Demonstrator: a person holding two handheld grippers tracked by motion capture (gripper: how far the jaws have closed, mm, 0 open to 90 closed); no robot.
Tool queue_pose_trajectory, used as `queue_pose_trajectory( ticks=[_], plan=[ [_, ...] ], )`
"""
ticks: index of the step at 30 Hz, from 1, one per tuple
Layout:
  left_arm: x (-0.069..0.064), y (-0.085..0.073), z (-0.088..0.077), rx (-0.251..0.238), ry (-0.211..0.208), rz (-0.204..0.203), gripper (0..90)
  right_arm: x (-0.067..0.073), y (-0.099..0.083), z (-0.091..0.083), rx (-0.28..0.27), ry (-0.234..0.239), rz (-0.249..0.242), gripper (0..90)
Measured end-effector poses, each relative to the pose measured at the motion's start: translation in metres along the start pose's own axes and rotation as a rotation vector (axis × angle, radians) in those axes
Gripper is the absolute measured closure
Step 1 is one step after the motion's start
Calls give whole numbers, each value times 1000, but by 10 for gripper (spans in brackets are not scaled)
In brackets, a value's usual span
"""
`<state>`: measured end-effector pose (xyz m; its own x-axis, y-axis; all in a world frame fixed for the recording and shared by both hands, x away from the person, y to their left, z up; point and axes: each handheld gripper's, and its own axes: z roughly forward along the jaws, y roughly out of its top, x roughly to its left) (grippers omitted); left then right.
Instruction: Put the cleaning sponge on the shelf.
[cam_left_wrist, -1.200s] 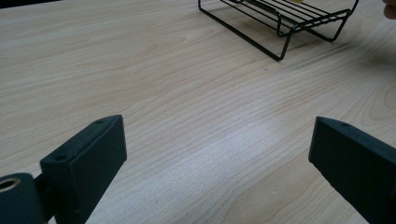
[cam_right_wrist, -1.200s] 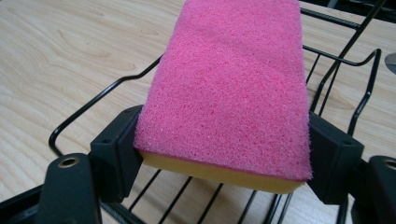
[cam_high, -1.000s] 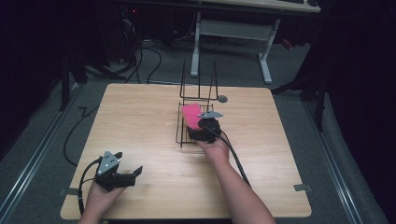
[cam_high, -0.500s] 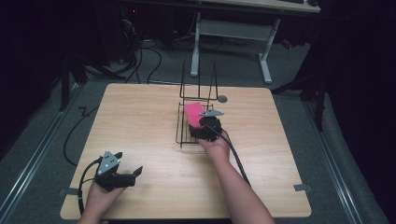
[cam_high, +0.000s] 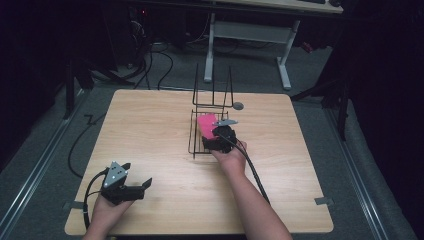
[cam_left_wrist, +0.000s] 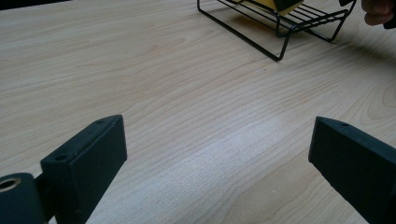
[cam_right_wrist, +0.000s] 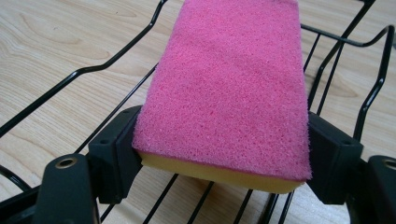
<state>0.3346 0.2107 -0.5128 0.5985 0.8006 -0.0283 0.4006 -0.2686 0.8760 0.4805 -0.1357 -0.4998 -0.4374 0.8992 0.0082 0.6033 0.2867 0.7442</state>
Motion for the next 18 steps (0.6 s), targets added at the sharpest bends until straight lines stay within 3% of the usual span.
queue_pose_trajectory(
  ticks=[8,18],
  plan=[
    [0,0,0,1,0,1,47,-1,-1,1,8,12,16,211],
    [0,0,1,0,-1,-2,47,3,-1,-1,7,8,-5,176]
  ],
)
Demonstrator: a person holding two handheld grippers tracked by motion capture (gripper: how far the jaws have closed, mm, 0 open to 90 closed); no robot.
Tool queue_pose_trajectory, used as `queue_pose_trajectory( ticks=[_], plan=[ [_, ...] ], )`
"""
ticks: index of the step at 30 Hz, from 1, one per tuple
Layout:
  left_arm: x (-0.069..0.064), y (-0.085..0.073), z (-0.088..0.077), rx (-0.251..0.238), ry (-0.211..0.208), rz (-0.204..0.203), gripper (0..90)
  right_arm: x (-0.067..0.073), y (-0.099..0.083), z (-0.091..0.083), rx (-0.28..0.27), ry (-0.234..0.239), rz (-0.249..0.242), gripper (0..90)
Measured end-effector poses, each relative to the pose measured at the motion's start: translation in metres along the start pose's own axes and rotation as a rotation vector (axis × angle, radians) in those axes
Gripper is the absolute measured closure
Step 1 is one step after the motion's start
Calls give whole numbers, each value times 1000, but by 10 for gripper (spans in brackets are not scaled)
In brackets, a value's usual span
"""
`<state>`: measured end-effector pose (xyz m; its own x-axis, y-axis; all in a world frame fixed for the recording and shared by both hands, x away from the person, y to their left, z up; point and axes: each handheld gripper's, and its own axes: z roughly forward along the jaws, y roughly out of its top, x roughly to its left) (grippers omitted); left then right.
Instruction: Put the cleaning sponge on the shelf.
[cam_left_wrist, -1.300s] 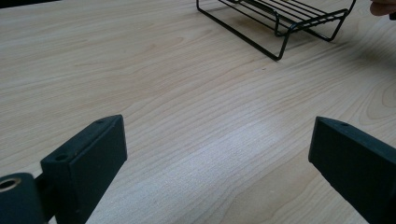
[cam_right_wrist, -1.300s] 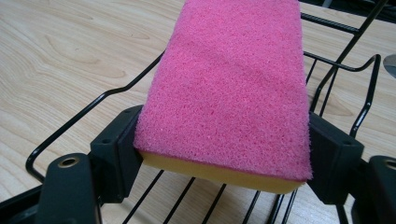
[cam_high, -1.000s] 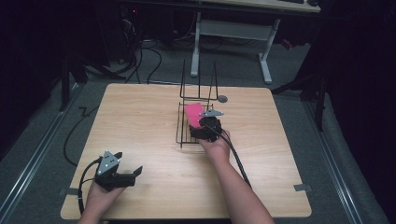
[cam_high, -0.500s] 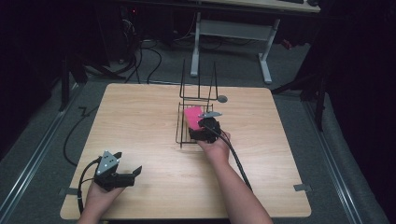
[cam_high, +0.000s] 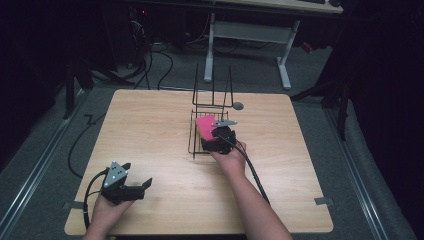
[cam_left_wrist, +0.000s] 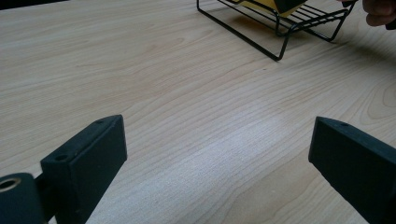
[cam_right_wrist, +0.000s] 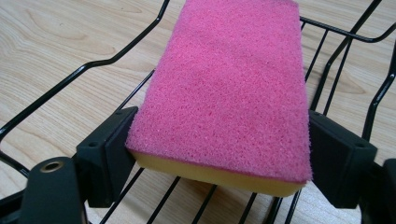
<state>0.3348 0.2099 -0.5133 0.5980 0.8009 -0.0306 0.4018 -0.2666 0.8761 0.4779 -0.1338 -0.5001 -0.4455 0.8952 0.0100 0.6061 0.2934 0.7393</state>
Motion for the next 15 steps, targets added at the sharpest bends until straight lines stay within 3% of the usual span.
queue_pose_trajectory(
  ticks=[9,15],
  plan=[
    [0,0,0,0,1,3,47,-2,3,-4,-31,6,14,139],
    [1,0,0,1,0,3,47,-2,6,-10,-57,18,7,64]
  ],
)
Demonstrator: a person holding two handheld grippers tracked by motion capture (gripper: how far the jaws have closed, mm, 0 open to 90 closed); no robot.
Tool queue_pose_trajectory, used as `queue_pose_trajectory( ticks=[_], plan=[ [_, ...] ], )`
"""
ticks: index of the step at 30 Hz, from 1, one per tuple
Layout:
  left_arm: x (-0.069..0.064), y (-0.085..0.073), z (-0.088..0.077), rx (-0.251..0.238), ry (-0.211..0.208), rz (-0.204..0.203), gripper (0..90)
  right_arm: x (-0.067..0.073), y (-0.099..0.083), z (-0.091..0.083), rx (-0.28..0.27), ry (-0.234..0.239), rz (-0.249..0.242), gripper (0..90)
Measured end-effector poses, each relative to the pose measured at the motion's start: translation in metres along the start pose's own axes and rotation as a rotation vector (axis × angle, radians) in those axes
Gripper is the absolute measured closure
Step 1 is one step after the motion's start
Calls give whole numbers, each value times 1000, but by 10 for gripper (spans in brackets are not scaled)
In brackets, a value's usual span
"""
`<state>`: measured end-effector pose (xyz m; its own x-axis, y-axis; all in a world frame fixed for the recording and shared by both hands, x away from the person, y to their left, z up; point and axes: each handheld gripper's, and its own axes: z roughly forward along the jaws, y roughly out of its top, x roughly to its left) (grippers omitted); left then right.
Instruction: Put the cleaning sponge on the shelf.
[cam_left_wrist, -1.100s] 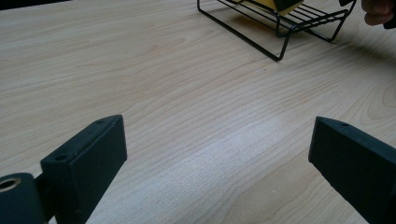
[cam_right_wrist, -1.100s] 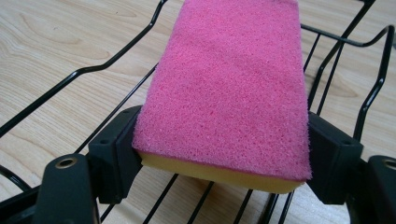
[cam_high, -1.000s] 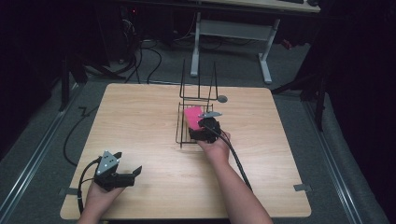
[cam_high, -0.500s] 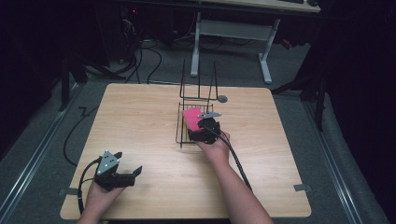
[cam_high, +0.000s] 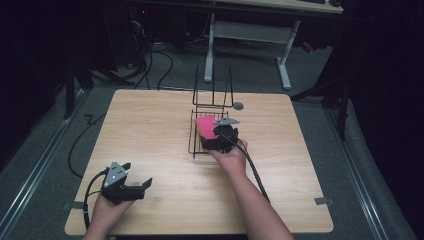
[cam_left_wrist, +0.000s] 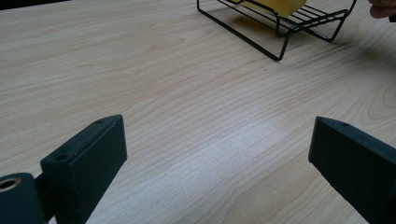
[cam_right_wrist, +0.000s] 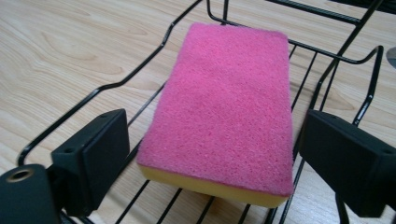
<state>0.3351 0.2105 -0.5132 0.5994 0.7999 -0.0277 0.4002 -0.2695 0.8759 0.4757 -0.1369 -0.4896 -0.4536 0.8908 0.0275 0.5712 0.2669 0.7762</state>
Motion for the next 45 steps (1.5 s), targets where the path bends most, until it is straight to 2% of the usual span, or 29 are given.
queue_pose_trajectory(
  ticks=[7,12,18,25,37,40,45],
  plan=[
    [0,0,1,1,-2,1,47,6,-1,-7,-19,16,-13,0],
    [-1,0,0,0,-3,0,47,10,-1,-14,-34,28,-27,0],
    [-1,0,1,1,-4,6,47,14,-5,-30,-60,34,-34,0],
    [-1,0,1,9,-4,7,47,7,-20,-41,-39,39,-30,0],
    [-3,0,2,9,-3,6,47,-6,-45,-65,-36,38,-35,0],
    [-4,0,2,11,-4,8,47,-11,-56,-77,-63,41,-30,0],
    [-7,0,3,16,-8,16,47,-18,-72,-91,-70,40,-32,0]
  ],
)
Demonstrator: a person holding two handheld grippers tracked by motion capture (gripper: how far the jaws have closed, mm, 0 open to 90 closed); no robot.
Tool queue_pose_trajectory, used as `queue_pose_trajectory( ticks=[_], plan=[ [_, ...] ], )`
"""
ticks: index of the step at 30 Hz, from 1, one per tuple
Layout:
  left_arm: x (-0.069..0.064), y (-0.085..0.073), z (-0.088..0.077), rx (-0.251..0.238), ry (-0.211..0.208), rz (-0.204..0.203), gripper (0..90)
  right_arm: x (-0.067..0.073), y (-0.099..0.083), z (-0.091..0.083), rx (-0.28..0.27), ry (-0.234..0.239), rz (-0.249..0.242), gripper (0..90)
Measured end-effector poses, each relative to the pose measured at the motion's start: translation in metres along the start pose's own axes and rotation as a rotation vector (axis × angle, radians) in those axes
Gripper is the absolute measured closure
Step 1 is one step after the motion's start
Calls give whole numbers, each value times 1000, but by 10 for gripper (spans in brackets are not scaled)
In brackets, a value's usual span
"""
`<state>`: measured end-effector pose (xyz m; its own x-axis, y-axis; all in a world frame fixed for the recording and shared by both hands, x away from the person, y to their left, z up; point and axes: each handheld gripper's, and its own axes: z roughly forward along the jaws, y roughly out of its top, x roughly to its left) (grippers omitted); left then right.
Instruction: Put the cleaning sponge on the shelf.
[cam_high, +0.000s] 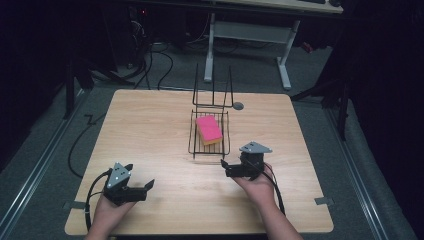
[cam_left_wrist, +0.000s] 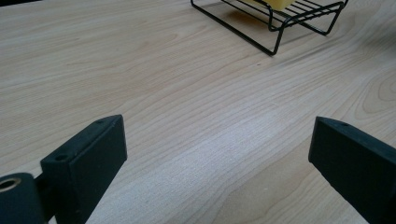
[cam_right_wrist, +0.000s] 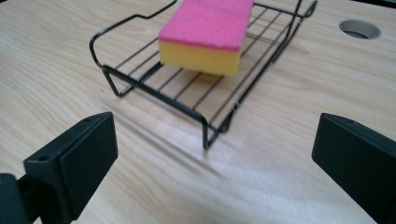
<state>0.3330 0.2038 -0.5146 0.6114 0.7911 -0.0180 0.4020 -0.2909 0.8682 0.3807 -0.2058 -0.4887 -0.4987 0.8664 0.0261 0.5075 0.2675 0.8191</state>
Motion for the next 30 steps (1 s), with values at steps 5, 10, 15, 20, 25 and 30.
queue_pose_trajectory(
  ticks=[5,10,15,20,25,30],
  plan=[
    [-2,0,1,1,-1,4,47,-7,-14,-13,-2,-8,5,0],
    [-4,0,1,4,-5,8,46,-17,-35,-32,-6,-22,26,0],
    [-5,0,2,7,-10,12,47,-23,-52,-44,-4,-29,41,0],
    [-8,-1,2,4,-15,6,46,-31,-76,-68,-16,-63,35,2],
    [-11,0,3,8,-17,10,46,-37,-93,-83,-15,-86,68,9],
    [-12,1,5,10,-19,14,46,-41,-92,-86,-35,-104,76,9]
  ],
)
